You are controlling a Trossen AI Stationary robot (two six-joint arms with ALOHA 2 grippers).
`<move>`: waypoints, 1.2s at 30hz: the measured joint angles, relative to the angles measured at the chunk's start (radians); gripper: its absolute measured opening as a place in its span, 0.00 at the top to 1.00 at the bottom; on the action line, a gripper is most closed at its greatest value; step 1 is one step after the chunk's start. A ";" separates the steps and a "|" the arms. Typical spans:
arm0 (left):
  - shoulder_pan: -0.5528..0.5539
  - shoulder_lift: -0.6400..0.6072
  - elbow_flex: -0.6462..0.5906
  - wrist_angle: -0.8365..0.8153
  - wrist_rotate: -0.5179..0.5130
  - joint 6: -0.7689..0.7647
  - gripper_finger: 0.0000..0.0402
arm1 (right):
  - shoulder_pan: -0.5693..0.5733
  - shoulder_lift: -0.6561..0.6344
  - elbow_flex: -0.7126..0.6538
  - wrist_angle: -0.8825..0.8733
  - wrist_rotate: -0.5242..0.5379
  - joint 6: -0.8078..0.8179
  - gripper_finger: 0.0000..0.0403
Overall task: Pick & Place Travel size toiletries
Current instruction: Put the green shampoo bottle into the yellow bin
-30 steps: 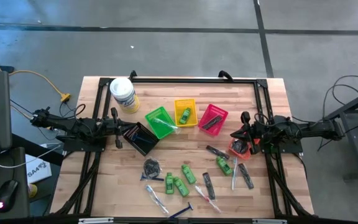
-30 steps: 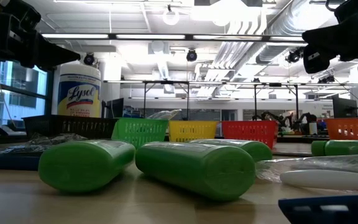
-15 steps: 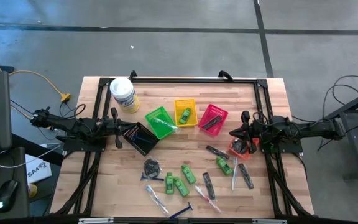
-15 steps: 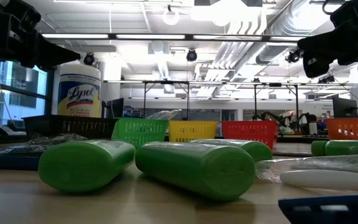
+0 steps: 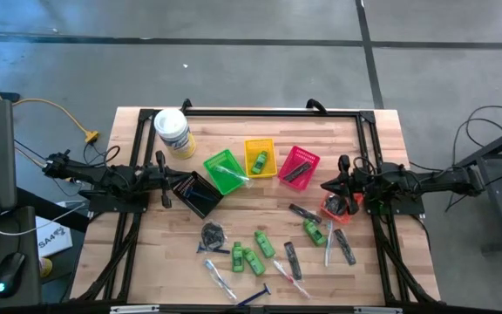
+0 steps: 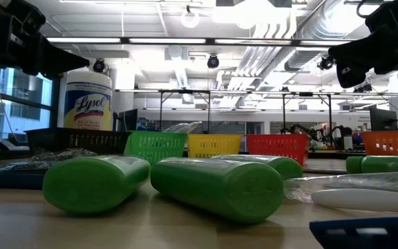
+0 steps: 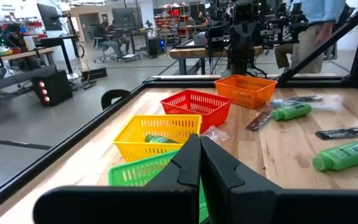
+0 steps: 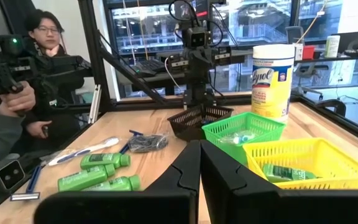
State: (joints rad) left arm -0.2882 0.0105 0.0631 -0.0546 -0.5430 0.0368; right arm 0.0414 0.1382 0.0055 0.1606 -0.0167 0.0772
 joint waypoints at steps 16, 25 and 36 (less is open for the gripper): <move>0.000 0.000 -0.002 0.043 0.040 -0.061 1.00 | 0.000 0.010 0.000 -0.002 -0.005 0.005 0.99; 0.000 0.000 -0.001 0.031 0.040 -0.068 1.00 | 0.000 0.039 0.000 -0.001 -0.004 0.005 0.99; 0.000 0.000 0.000 0.029 0.040 -0.061 1.00 | 0.000 0.070 0.000 0.000 0.044 0.006 0.99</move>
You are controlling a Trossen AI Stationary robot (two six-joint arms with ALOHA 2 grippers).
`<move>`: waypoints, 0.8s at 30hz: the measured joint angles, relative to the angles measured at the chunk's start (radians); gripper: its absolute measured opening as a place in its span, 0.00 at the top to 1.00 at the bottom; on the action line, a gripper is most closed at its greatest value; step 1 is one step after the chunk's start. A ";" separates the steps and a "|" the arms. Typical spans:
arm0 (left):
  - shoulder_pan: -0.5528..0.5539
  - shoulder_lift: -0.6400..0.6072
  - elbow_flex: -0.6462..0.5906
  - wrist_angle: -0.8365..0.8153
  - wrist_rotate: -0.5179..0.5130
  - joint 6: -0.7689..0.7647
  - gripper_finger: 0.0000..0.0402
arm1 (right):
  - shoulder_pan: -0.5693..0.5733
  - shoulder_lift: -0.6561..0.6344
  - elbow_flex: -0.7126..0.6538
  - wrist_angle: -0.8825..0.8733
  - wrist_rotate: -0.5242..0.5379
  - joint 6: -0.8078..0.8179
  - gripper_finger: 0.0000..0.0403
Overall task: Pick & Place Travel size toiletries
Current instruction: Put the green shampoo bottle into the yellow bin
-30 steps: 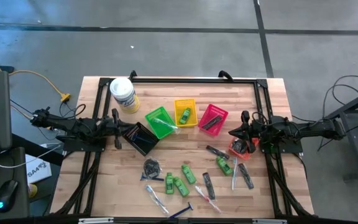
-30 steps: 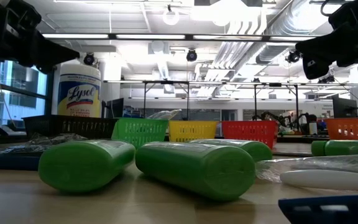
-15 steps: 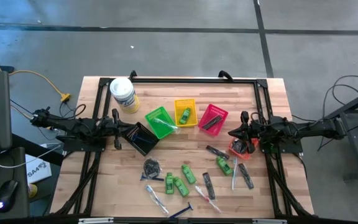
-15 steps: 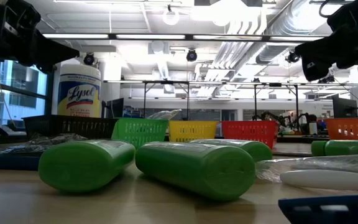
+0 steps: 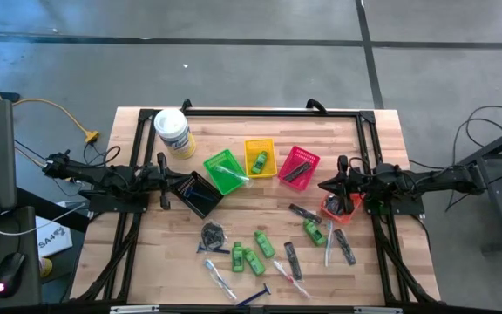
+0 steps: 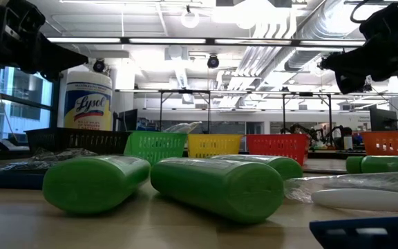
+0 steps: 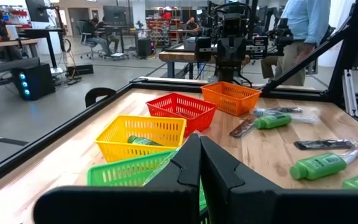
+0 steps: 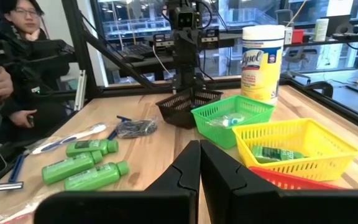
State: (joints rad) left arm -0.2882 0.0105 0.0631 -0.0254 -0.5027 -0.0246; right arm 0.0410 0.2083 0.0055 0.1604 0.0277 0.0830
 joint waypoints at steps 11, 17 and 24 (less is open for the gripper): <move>0.000 0.000 0.000 0.019 -0.005 0.013 1.00 | 0.000 0.002 0.000 0.000 -0.003 0.005 0.99; 0.000 0.000 0.002 -0.011 -0.005 0.020 1.00 | 0.000 0.002 0.000 0.000 -0.003 0.022 0.99; 0.000 0.000 0.003 -0.014 -0.006 0.021 1.00 | 0.000 0.002 0.000 0.000 -0.001 0.021 0.99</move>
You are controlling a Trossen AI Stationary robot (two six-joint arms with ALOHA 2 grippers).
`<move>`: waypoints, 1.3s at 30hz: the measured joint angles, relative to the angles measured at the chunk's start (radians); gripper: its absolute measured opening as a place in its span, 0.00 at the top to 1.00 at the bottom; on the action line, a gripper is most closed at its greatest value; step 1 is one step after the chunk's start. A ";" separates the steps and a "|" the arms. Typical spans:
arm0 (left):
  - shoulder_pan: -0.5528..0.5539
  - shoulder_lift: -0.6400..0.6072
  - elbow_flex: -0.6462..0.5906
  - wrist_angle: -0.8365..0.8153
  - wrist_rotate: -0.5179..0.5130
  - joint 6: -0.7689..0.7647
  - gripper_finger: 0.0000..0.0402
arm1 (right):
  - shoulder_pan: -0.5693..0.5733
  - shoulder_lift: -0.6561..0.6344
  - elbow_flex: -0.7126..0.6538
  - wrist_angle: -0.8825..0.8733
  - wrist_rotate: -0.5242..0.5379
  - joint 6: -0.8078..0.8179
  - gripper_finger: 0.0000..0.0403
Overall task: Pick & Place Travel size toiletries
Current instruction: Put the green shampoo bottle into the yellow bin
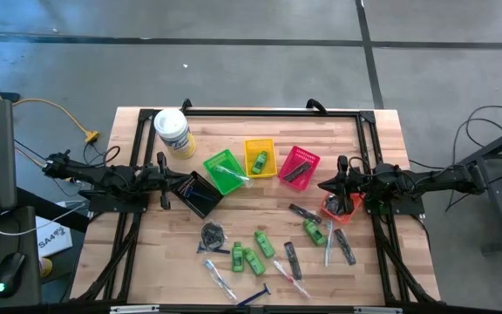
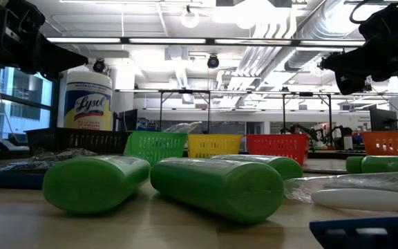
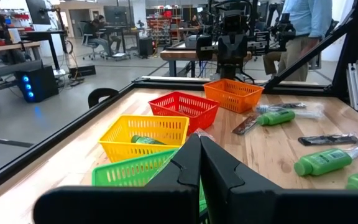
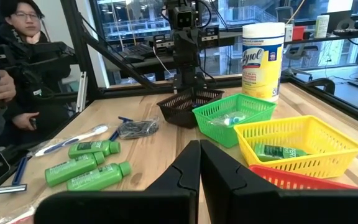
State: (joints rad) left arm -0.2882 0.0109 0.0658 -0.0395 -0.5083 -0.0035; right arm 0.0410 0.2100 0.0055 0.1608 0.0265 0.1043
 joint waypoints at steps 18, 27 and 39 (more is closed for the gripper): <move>0.000 0.180 0.002 0.151 0.094 -0.040 1.00 | -0.003 0.012 0.000 0.032 0.074 -0.038 0.99; 0.000 0.541 0.225 0.141 0.128 -0.125 1.00 | -0.003 0.012 0.000 0.031 0.079 -0.073 0.99; 0.000 1.312 0.915 -0.254 0.105 -0.071 0.96 | -0.002 0.012 0.000 0.015 0.053 -0.048 0.99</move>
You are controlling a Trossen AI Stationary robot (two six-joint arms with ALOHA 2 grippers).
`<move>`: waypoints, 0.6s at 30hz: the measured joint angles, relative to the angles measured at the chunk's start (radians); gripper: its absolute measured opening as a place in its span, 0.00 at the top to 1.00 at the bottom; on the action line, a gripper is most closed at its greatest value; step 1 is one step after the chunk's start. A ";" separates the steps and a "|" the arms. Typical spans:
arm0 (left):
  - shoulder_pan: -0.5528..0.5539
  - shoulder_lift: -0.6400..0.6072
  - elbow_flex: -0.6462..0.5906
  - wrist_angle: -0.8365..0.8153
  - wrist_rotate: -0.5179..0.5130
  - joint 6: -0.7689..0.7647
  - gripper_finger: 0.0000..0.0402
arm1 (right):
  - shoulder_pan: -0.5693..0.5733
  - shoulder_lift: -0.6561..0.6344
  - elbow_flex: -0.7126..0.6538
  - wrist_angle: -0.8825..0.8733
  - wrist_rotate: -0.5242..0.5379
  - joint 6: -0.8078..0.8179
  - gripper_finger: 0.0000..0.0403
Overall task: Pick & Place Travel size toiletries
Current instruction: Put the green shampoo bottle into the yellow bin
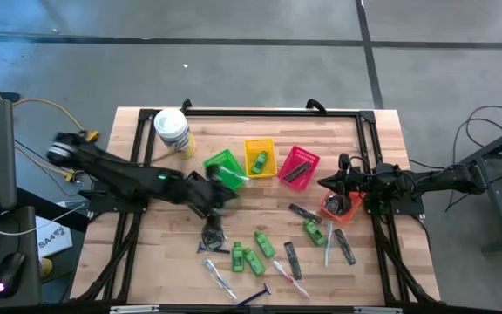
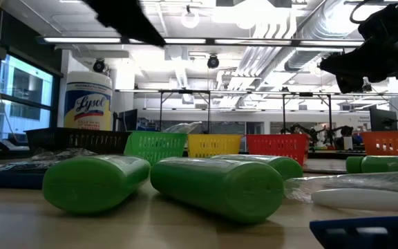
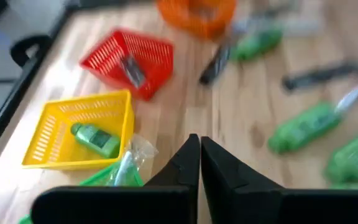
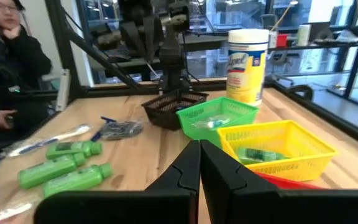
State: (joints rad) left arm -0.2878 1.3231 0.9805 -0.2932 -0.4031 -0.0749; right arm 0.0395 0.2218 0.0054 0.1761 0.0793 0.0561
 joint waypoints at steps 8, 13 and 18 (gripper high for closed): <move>-0.001 0.427 0.504 -0.402 0.140 0.117 0.67 | 0.000 0.000 0.000 0.000 -0.036 0.049 0.99; 0.000 0.578 0.684 -0.467 0.207 0.265 0.47 | 0.000 0.000 0.000 0.001 -0.032 0.054 0.99; 0.000 0.638 0.715 -0.420 0.315 0.411 0.36 | 0.000 0.000 0.000 0.008 -0.032 0.047 0.99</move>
State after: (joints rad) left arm -0.2878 1.9613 1.6958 -0.7128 -0.0885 0.3359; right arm 0.0395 0.2218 0.0054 0.1844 0.0476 0.1027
